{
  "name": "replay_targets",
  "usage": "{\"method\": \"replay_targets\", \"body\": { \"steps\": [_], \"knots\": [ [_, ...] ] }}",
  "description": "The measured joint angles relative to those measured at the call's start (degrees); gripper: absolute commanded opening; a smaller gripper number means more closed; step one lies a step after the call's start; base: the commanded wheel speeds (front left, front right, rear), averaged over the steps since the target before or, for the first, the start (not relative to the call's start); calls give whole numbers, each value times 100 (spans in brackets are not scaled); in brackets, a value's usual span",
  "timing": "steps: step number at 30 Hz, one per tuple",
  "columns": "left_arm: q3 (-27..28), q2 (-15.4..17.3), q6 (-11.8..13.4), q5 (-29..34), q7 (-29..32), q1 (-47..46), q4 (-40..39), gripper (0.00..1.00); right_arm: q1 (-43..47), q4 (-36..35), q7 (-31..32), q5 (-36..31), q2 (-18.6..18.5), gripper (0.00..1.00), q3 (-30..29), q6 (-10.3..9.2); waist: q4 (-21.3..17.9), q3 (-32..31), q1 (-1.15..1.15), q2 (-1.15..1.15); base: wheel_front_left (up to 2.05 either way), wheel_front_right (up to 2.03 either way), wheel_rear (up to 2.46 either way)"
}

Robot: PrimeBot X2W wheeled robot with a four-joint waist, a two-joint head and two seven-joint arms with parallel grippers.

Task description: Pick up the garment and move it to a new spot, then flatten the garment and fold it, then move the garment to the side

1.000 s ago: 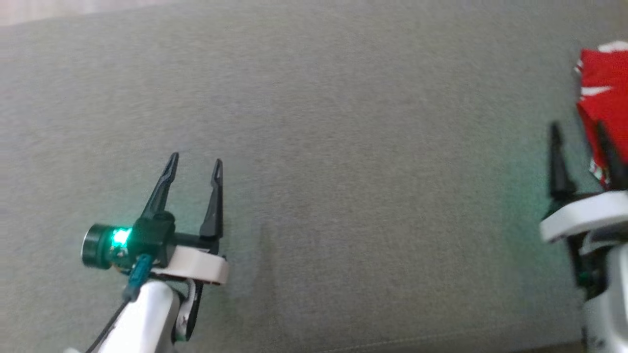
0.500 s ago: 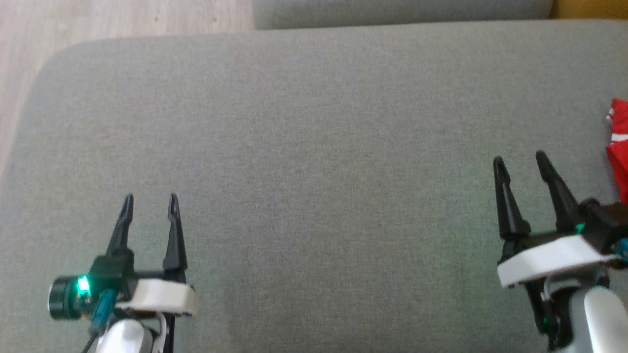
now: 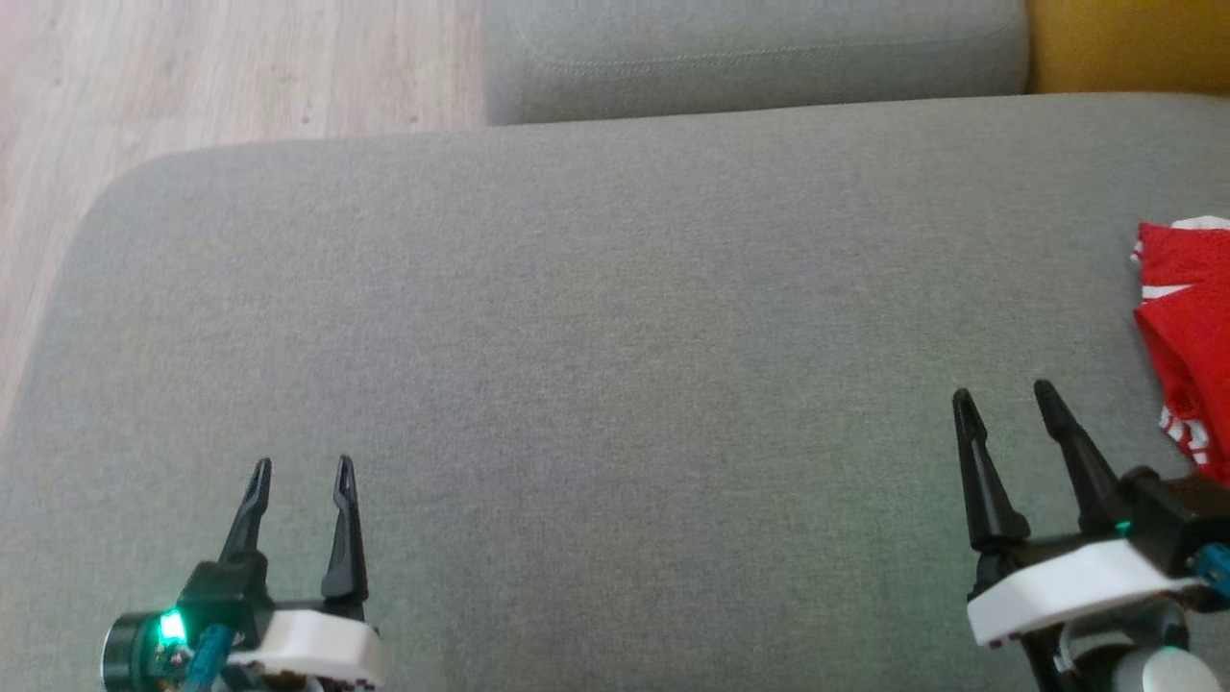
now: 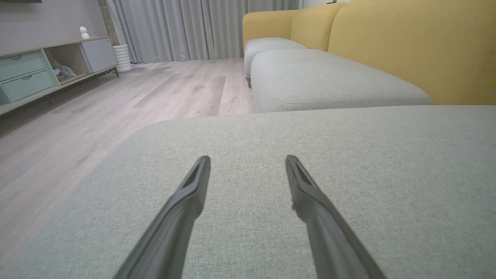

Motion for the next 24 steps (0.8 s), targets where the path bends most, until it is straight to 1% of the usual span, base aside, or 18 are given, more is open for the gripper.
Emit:
{"method": "replay_targets", "body": {
  "steps": [6, 11, 24],
  "knots": [
    [-10, 52, 7, 0, 68, 83, -2, 100, 149, -122, 77, 8, 19, 100, 47, 0, -68, -112, 0, 0, 0, 0, 0],
    [-35, 75, 48, 0, 125, 83, -32, 100, 171, -143, 118, 15, 24, 100, 78, 0, -71, -108, 0, 0, 0, 0, 0],
    [-57, 111, 57, -18, 171, 83, -56, 100, 168, -146, 151, 103, 25, 100, 98, 0, -76, -91, 1, 0, 0, 0, 0]
  ]
}}
